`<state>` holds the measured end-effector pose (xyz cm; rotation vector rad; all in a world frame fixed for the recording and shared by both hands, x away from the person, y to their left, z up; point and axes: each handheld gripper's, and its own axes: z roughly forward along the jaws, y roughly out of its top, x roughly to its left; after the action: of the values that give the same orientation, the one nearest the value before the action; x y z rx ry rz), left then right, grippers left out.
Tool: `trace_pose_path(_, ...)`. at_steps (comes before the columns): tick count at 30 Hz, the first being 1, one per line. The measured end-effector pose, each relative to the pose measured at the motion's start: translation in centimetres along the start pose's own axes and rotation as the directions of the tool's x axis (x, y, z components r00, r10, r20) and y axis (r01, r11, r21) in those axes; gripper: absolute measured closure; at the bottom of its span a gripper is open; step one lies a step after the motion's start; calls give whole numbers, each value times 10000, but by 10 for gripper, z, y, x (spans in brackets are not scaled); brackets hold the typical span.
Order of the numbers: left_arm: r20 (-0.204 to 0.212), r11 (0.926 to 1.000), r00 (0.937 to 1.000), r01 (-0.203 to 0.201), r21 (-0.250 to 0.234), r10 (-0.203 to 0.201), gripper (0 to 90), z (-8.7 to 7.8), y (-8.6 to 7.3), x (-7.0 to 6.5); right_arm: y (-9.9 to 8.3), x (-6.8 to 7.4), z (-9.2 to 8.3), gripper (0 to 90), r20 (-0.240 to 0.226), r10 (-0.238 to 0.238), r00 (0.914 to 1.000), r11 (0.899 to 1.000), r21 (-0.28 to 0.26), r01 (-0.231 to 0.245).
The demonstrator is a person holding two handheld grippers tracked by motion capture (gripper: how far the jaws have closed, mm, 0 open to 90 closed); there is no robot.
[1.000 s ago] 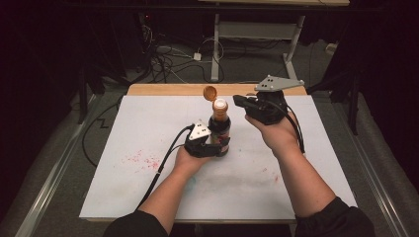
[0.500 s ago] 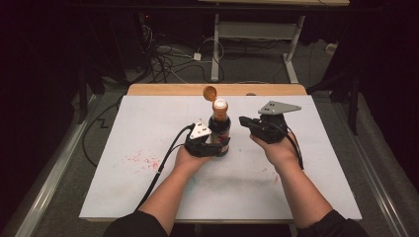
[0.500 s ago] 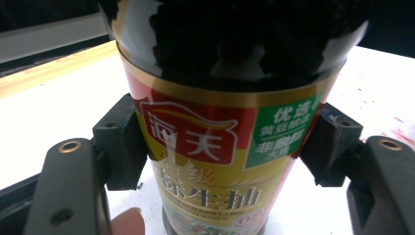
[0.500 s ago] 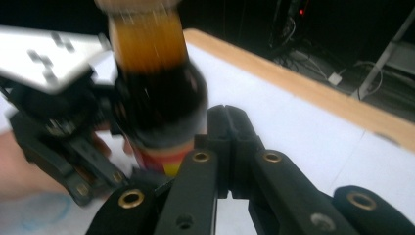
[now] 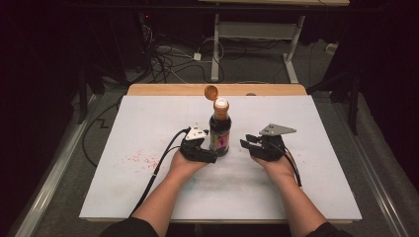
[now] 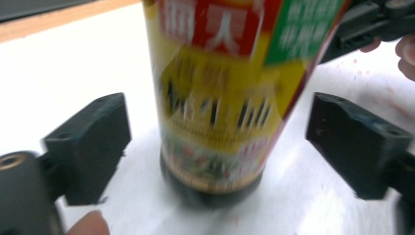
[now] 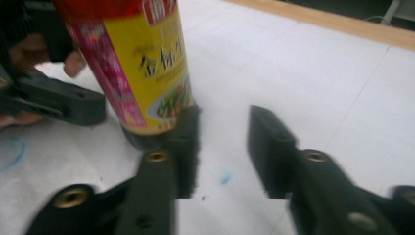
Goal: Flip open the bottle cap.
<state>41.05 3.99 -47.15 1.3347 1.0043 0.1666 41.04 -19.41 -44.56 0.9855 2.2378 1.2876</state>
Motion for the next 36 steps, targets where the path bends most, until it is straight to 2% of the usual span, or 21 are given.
trace_pose_path(4,-239,9997,9997,-3,252,9,0,-13,-2,6,-13,1,-2,375,-137,-15,9999,9998,-213,12)
trace_pose_path(6,-313,9994,9995,-81,350,92,0,-20,-3,9,-17,3,-5,262,-78,-68,9999,9994,-346,65)
trace_pose_path(11,-531,9998,9986,-8,182,17,0,-43,-3,19,-24,5,-15,20,60,-14,10000,9986,-522,17)
trace_pose_path(13,-627,9999,9980,7,171,4,0,-52,-3,23,-27,6,-19,4,207,13,9998,9989,-465,-3)
trace_pose_path(23,-1042,9999,9945,140,-3,-140,0,-103,-7,40,-49,6,-43,4,499,150,9986,9962,-860,-106)
trace_pose_path(25,-1096,9999,9940,19,-149,-36,0,-113,-6,41,-52,5,-47,4,576,248,9980,9954,-941,-193)
trace_pose_path(30,-1213,9985,9926,21,-551,-88,0,-141,-6,45,-64,3,-56,4,678,173,9976,9941,-1083,-99)
trace_pose_path(36,-1581,9956,9874,-49,-938,-101,0,-170,-7,53,-73,4,-68,4,794,121,9968,9931,-1175,-27)
